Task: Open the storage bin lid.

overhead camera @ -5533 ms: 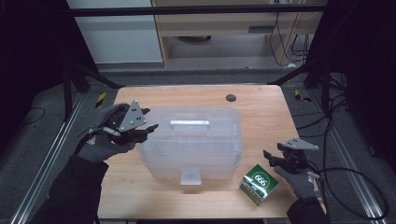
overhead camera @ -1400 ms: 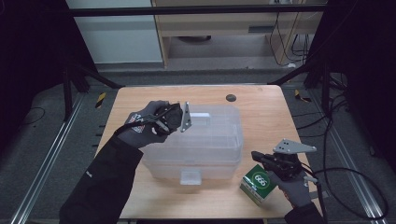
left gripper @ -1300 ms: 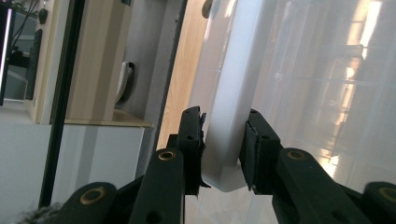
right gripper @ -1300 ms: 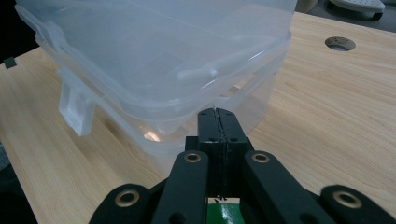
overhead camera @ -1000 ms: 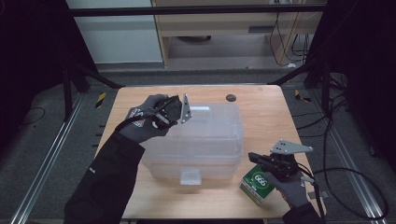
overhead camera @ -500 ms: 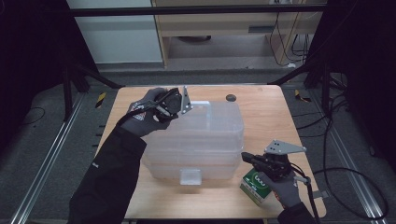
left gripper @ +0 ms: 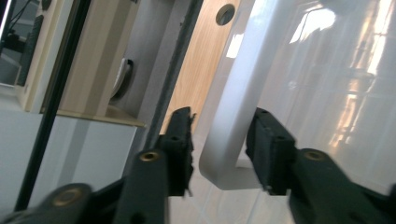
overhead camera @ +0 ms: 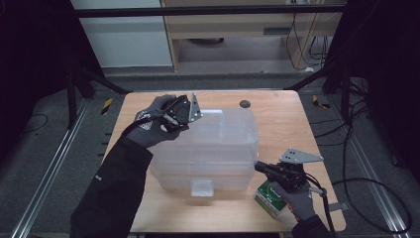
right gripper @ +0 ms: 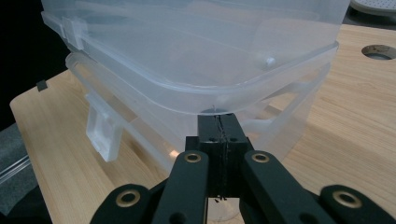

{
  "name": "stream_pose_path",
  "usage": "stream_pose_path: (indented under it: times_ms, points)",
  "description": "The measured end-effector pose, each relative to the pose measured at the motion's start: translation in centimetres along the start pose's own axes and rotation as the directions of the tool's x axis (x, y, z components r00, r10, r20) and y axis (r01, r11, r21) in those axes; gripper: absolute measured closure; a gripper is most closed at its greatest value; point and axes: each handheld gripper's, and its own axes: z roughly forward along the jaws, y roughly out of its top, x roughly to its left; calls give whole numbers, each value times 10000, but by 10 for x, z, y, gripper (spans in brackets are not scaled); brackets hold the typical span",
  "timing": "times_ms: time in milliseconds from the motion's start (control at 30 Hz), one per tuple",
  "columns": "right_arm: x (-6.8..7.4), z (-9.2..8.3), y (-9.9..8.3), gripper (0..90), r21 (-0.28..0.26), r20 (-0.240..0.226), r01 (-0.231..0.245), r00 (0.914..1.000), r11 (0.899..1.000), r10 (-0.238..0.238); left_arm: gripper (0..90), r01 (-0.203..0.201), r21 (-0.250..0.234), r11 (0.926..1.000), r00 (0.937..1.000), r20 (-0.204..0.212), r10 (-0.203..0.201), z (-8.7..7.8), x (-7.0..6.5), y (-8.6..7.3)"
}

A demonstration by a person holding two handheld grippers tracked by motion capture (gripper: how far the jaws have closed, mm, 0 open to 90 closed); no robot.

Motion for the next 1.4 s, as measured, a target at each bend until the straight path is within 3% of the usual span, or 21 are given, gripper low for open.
stream_pose_path:
  times_ms: [133,467,533,633,700,733,767,800,833,900,933,967,1000,1033,1100,1133,1167,1200,1267,1333,1400]
  points:
    - [0,0,0,900,13,19,42,10000,10000,-42,487,429,-624,9971,9991,87,-424,-14,-1,-3]
    - [1,0,0,900,48,73,70,9999,10000,-70,454,1085,-1306,9855,9941,139,-1077,-40,-3,-13]
    - [1,1,0,900,62,102,85,9999,9999,-85,455,1425,-1584,9770,9898,250,-1403,-47,-5,-17]
    - [1,1,0,900,60,98,74,9999,10000,-74,460,1644,-1711,9714,9864,284,-1619,-50,-5,-21]
    - [1,1,0,900,86,117,94,9999,9999,-95,467,2031,-1844,9616,9791,322,-2006,-55,-4,-27]
    - [1,1,0,900,86,117,94,9999,9999,-95,472,2031,-1844,9616,9791,322,-2006,-55,-4,-27]
    - [1,1,0,900,76,122,92,9999,9999,-93,477,2385,-2042,9494,9710,320,-2370,-57,-3,-32]
    - [1,1,0,900,76,122,92,9999,9999,-93,481,2385,-2042,9494,9710,320,-2370,-57,-3,-32]
    - [1,1,0,900,79,123,100,9999,9999,-101,483,2705,-2154,9383,9625,390,-2686,-60,-2,-37]
    - [1,1,0,900,83,132,111,9999,9999,-112,492,3017,-2328,9245,9526,350,-3021,-63,-2,-44]
    - [1,1,0,900,83,132,111,9999,9999,-112,499,3017,-2328,9245,9526,350,-3021,-63,-2,-44]
    - [2,1,0,900,108,143,102,9998,9999,-104,507,3352,-2467,9093,9410,401,-3360,-66,-3,-51]
    - [2,1,0,900,108,143,102,9998,9999,-104,517,3352,-2467,9093,9410,401,-3360,-66,-3,-51]
    - [2,1,0,900,120,151,124,9998,9999,-126,524,3639,-2518,8967,9293,335,-3678,-68,-4,-57]
    - [2,1,0,900,120,180,145,9997,9998,-147,541,3904,-2622,8825,9174,299,-3969,-71,-4,-64]
    - [2,1,0,900,120,180,145,9997,9998,-147,549,3904,-2622,8825,9174,299,-3969,-71,-4,-64]
    - [2,1,0,900,129,171,138,9998,9998,-140,554,4177,-2749,8660,9040,308,-4263,-74,-5,-70]
    - [2,1,0,900,129,171,138,9998,9998,-140,559,4177,-2749,8660,9040,308,-4263,-74,-5,-70]
    - [2,1,0,900,133,178,140,9997,9998,-143,567,4646,-3009,8328,8783,367,-4768,-79,-6,-78]
    - [2,1,0,900,131,194,165,9997,9998,-167,585,4885,-3173,8128,8628,364,-5043,-82,-6,-85]
    - [2,1,1,900,152,204,173,9996,9997,-176,605,5156,-3341,7890,8416,245,-5395,-83,-8,-91]
